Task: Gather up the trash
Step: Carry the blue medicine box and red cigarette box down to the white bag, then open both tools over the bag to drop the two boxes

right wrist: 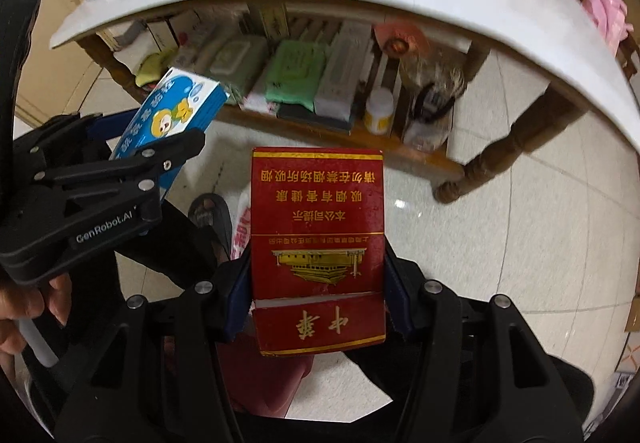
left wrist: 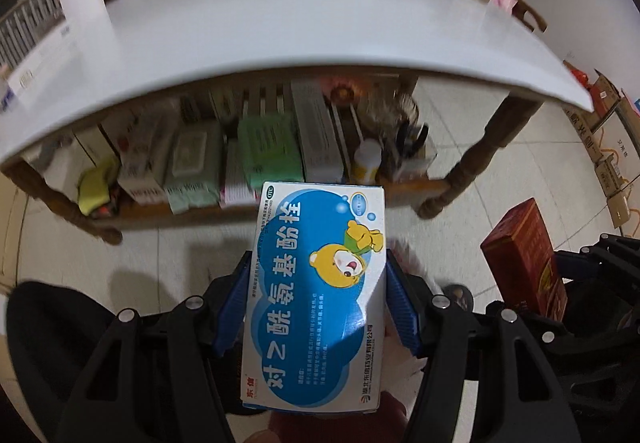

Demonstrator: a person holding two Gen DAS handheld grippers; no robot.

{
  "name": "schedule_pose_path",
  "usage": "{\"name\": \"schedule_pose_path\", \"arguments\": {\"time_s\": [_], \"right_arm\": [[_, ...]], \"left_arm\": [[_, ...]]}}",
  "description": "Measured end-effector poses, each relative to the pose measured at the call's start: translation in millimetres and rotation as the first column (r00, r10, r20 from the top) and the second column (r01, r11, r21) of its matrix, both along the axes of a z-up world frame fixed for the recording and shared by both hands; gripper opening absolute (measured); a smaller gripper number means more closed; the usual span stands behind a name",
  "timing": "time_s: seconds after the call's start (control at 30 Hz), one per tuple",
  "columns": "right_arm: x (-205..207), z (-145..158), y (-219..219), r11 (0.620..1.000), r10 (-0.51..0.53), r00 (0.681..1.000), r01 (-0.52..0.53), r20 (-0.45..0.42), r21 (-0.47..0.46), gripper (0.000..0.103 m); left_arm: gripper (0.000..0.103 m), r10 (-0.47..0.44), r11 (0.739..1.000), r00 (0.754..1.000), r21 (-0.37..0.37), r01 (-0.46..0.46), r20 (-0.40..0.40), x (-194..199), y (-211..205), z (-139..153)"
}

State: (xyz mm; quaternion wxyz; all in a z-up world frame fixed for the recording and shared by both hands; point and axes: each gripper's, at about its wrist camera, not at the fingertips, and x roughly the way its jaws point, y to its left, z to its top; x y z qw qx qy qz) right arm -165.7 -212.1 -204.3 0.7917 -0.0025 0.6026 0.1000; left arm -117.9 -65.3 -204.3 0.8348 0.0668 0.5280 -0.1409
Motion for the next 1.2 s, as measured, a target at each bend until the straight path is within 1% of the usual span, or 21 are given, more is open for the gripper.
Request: {"name": "schedule_pose_path", "arguments": {"time_s": [0.17,0.27,0.3,0.4,0.53,0.67,0.77,0.9,1.0,1.1,1.2], "right_arm": [[10,-32,-6,0.999,-0.03,0.998,0.029,-0.061,-0.017,0.055],[14,-50,-7,0.999,-0.041,0.994,0.039,-0.098,-0.023,0.055],[14,-54,-7,0.999,-0.047,0.993,0.044,-0.106,-0.025,0.055],[17,-73,-7,0.998,-0.055,0.986,0.053,-0.16,-0.019,0.055],[20,-98,-6,0.997,-0.073,0.976,0.067,-0.207,-0.035,0.055],[23,-115,-7,0.996,-0.091,0.965,0.085,-0.247,-0.036,0.055],[26,-126,-6,0.995,-0.098,0.957,0.091,-0.273,-0.037,0.055],[30,-140,-8,0.993,-0.12,0.943,0.119,-0.309,-0.024,0.055],[31,-149,-6,0.992,-0.126,0.937,0.121,-0.325,-0.036,0.055],[31,-155,-7,0.991,-0.133,0.932,0.132,-0.336,-0.025,0.055],[33,-159,-7,0.99,-0.14,0.928,0.142,-0.345,-0.021,0.055]], "left_arm": [[0.06,0.01,1.0,0.995,0.023,-0.008,-0.096,2,-6,-39],[0.06,0.01,1.0,0.987,0.029,-0.006,-0.159,2,-9,-61],[0.06,0.01,0.999,0.983,0.038,-0.003,-0.183,2,-11,-71],[0.06,0.012,0.999,0.969,0.032,-0.004,-0.247,4,-13,-89],[0.06,-0.003,0.999,0.95,0.032,0.014,-0.313,5,-19,-107],[0.06,0.011,0.999,0.929,0.052,0.009,-0.369,8,-21,-128],[0.06,0.025,0.998,0.916,0.064,0.0,-0.401,11,-21,-143],[0.06,0.048,0.998,0.889,0.068,-0.02,-0.455,14,-18,-165],[0.06,0.056,0.996,0.879,0.084,-0.018,-0.473,15,-19,-175],[0.06,0.065,0.996,0.87,0.086,-0.027,-0.488,16,-17,-182],[0.061,0.07,0.996,0.867,0.089,-0.03,-0.494,19,-15,-185]]}}
